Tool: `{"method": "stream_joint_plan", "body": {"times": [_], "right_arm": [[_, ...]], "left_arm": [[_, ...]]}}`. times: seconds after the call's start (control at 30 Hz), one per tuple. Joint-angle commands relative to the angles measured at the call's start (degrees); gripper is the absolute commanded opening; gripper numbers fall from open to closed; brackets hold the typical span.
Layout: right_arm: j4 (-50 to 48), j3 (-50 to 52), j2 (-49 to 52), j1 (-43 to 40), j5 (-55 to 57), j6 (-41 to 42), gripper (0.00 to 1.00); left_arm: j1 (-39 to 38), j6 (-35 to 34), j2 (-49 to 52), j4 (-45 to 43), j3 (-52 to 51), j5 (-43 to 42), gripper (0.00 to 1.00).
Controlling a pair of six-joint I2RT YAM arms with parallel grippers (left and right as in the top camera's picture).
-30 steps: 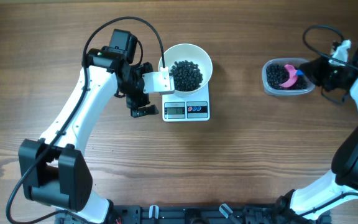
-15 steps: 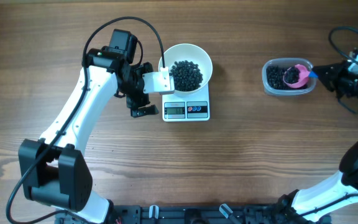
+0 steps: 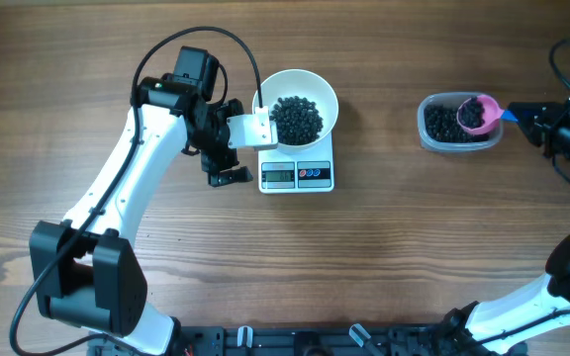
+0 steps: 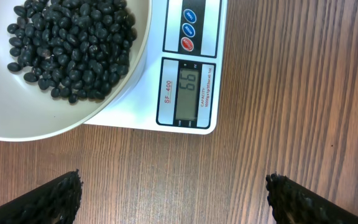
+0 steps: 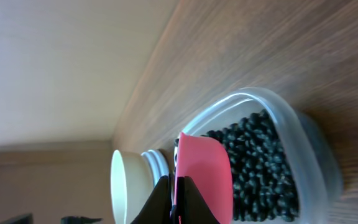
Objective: Scoop item into bowl and weigh 150g on scale
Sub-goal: 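Dig the pink scoop into the black beans with the right gripper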
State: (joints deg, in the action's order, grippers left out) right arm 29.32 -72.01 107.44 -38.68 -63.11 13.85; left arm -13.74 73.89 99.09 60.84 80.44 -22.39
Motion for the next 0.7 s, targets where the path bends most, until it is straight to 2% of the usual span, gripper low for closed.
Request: {"method": "stream_joint_plan", "body": {"times": [0.0,0.4,0.67], "right_arm": [[0.0,0.5,0.9,0.4,-4.5,-0.2,0.04],[-2.8,0.5,0.9,7.7,-5.7,1.9,0.05],[-11.2,0.5,0.9,16.1,-6.0,9.6,0.04]], "left_arm": [[0.4,0.9,-0.7,0.0,0.0,-0.7,1.00],[0.4,0.9,-0.7,0.0,0.0,-0.7,1.00],[0.4,0.9,-0.7,0.0,0.0,-0.7,1.00]]}}
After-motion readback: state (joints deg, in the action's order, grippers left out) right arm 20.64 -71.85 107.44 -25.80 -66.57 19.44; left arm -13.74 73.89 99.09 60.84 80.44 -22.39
